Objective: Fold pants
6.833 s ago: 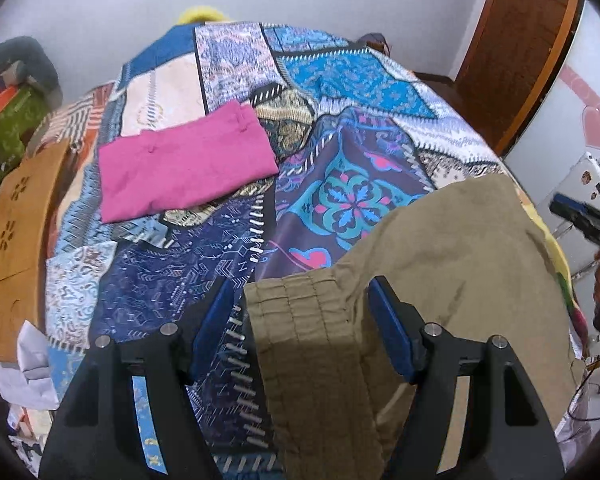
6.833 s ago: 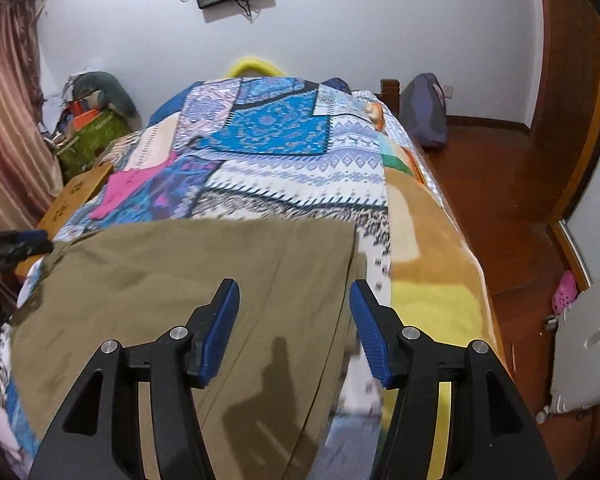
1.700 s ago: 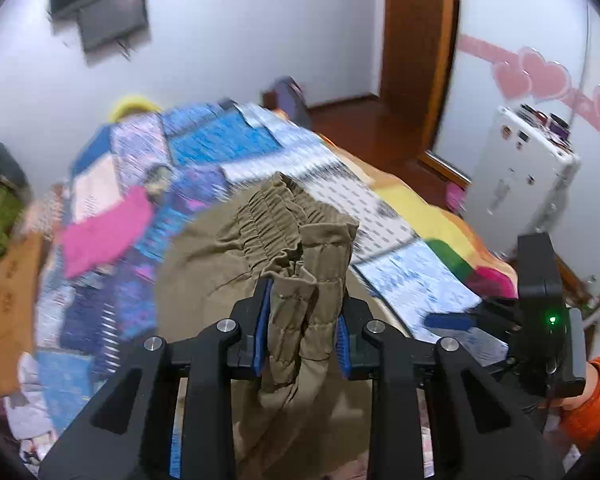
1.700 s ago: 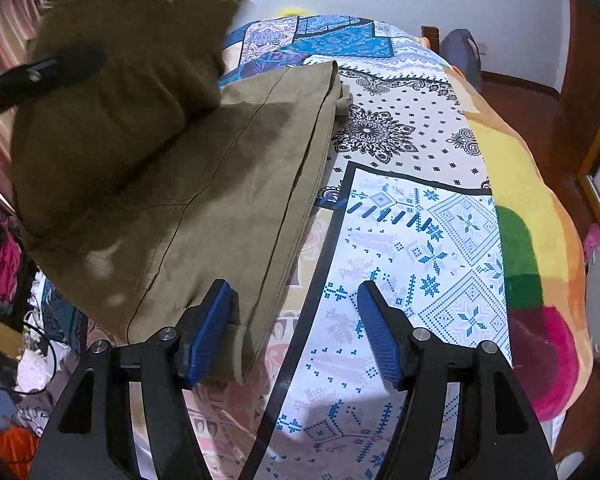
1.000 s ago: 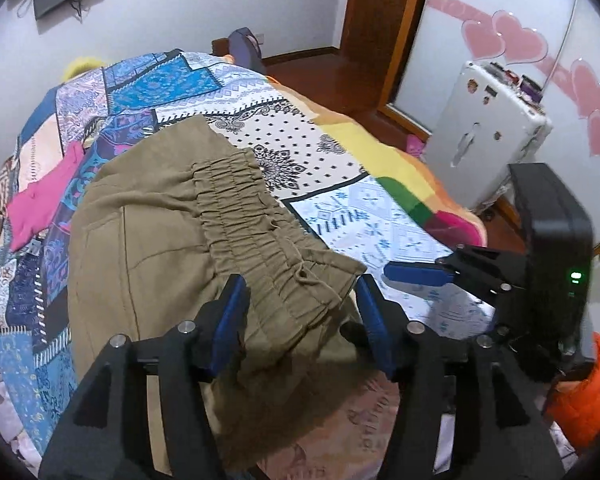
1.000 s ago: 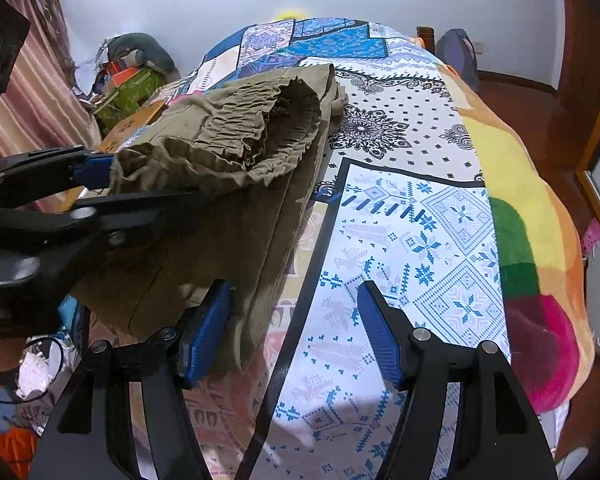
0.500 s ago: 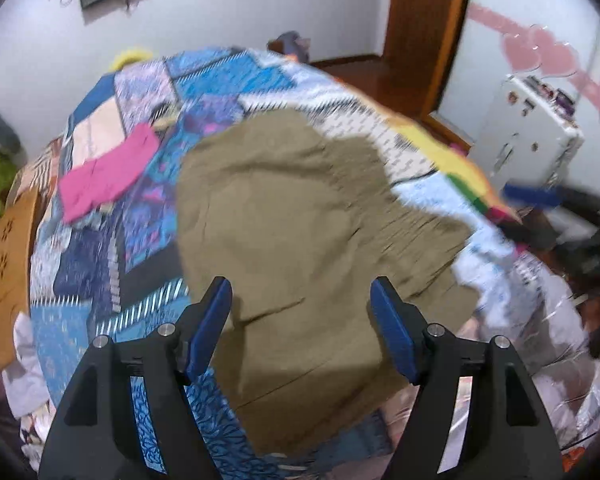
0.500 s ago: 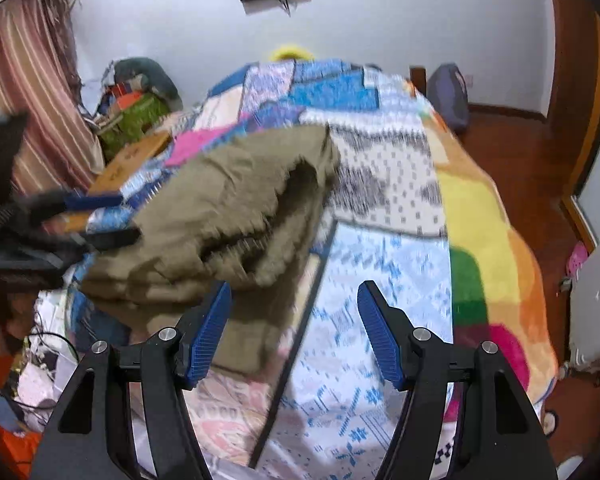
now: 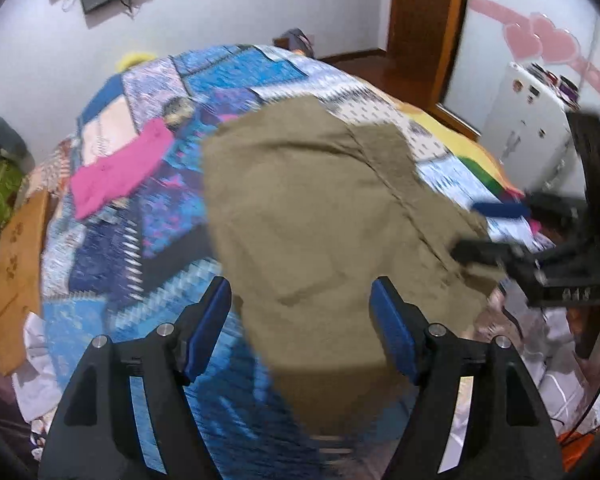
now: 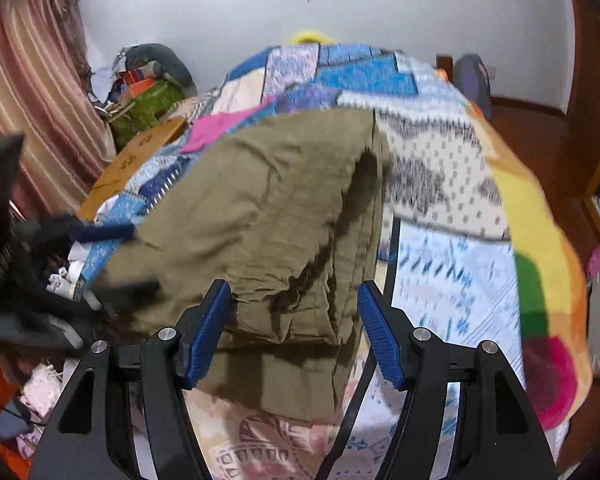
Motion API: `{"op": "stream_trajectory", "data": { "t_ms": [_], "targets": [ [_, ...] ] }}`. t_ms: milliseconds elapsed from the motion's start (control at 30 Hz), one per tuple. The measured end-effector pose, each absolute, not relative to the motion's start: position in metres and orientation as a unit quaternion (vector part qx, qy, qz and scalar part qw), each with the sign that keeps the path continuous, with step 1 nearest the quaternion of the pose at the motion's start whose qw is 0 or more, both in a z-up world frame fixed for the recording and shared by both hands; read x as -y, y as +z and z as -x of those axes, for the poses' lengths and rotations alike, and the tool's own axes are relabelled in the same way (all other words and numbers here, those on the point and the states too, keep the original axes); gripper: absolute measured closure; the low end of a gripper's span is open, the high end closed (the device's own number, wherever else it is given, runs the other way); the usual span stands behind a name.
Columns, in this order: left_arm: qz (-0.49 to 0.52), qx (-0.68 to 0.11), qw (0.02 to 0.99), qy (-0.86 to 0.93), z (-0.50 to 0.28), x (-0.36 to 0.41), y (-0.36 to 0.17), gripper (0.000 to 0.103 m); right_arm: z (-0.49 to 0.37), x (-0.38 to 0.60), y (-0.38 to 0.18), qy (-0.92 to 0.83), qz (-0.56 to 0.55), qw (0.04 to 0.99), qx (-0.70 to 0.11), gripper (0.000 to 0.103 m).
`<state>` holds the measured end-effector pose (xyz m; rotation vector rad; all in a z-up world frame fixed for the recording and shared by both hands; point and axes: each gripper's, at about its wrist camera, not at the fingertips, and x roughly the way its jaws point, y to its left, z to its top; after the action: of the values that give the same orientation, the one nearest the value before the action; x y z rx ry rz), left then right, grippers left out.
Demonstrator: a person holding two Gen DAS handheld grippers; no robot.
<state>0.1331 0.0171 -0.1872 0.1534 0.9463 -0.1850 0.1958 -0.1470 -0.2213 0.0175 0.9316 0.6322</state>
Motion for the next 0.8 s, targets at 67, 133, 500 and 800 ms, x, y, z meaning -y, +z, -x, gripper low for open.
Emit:
{"op": "stream_trajectory", "data": {
  "t_ms": [67, 133, 500, 800],
  "targets": [
    [-0.072, -0.446, 0.889, -0.074, -0.145, -0.029, -0.180, 0.030, -0.194, 0.153, -0.225, 0.303, -0.014, 0.843, -0.445, 0.041],
    [-0.061, -0.445, 0.891, -0.061, -0.164, -0.042, -0.177, 0.030, -0.193, 0.155, -0.226, 0.307, -0.008, 0.841, -0.445, 0.041],
    [0.017, -0.511, 0.857, -0.067, -0.288, -0.080, -0.221, 0.038, -0.197, 0.160, -0.228, 0.321, 0.002, 0.838, -0.441, 0.038],
    [0.049, -0.541, 0.834, -0.097, -0.348, -0.075, -0.255, 0.061, -0.206, 0.167, -0.232, 0.329, -0.015, 0.831, -0.449, 0.038]
  ]
}}
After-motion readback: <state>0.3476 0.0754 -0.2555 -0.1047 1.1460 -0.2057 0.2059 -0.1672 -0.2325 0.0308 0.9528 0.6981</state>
